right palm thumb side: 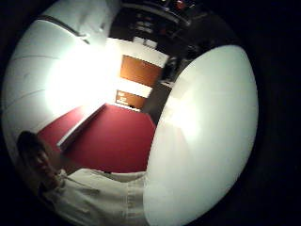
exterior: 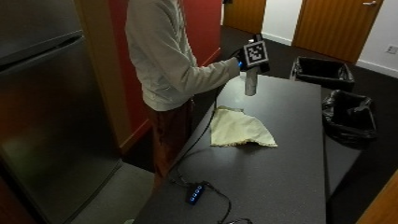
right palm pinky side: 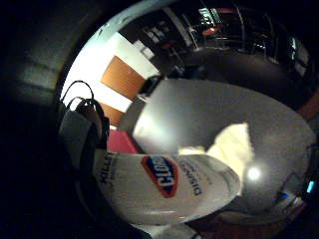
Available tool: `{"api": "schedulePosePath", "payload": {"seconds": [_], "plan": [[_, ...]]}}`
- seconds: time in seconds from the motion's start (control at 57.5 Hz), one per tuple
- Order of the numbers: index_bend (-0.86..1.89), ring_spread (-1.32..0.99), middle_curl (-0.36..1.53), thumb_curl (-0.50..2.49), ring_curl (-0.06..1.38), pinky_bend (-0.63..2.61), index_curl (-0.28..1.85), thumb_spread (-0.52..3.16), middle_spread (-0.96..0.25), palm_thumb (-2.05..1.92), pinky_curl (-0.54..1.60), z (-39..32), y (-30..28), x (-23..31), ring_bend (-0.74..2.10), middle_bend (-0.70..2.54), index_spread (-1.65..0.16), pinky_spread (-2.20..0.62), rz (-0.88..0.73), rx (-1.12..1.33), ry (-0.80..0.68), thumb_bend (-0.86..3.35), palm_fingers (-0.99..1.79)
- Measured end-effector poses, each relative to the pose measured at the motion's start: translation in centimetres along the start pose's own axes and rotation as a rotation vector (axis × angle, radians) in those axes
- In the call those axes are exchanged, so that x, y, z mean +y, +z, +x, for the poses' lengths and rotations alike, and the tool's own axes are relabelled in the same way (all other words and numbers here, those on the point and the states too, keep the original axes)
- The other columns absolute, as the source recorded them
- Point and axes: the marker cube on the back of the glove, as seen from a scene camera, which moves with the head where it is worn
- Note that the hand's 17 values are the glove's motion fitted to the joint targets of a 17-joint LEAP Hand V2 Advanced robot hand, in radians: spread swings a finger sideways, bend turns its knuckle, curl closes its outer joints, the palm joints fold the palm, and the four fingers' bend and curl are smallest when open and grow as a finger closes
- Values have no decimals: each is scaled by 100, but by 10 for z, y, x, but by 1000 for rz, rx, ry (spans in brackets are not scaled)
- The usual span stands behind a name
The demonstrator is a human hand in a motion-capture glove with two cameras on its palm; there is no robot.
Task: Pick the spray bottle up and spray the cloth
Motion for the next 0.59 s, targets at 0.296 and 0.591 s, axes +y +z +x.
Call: {"api": "schedulePosePath", "payload": {"seconds": [0.296, 0.591], "plan": [[33, -19, 53, 76, 48, 38, 58, 0, -17, 104, 40, 71, 80, 8, 61, 59, -23, -26, -4, -25, 25, -3, 134], [29, -19, 52, 77, 47, 38, 57, 4, -17, 103, 39, 160, 151, 22, 60, 58, -23, -26, -119, 41, 120, -3, 133]]}}
